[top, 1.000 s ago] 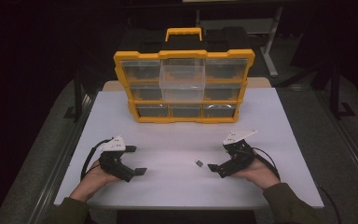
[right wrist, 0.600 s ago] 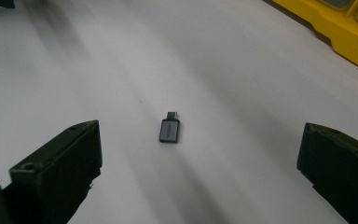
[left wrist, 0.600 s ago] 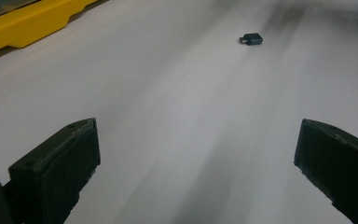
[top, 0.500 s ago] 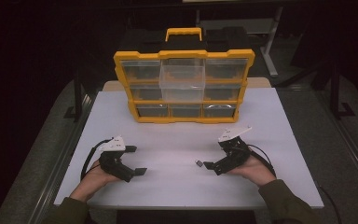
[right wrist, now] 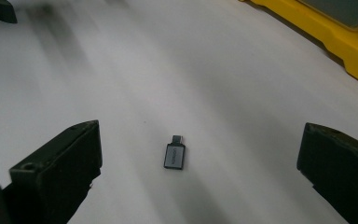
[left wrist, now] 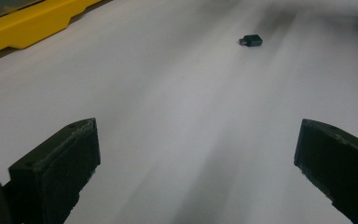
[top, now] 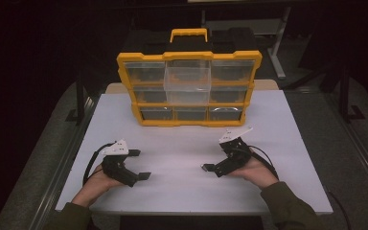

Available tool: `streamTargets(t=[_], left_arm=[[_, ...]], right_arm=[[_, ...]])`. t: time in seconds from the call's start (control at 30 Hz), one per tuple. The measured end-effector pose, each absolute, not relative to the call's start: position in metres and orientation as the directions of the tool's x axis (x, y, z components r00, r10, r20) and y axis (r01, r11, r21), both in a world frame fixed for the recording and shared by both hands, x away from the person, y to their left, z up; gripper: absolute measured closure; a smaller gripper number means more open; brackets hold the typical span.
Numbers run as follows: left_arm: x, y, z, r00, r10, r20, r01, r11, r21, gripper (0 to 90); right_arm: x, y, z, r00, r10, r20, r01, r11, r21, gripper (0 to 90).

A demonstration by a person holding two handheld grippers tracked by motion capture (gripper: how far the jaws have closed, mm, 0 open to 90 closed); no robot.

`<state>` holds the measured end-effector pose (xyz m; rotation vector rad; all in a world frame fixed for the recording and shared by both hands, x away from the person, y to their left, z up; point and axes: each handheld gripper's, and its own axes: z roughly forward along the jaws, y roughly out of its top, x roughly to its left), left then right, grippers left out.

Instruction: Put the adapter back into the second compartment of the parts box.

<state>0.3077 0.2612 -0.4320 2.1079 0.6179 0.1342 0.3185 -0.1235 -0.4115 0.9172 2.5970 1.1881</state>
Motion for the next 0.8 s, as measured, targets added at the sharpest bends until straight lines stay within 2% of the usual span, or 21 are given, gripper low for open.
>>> streamTargets(t=[0.8], left_arm=[[0.307, 0.262, -0.432, 0.867, 0.478, -0.137, 0.379, -0.457, 0.805, 0.0]], right_arm=[[0.328, -0.103, -0.407, -0.817, 0.566, 0.108, 0.446, 0.504, 0.74, 0.0]])
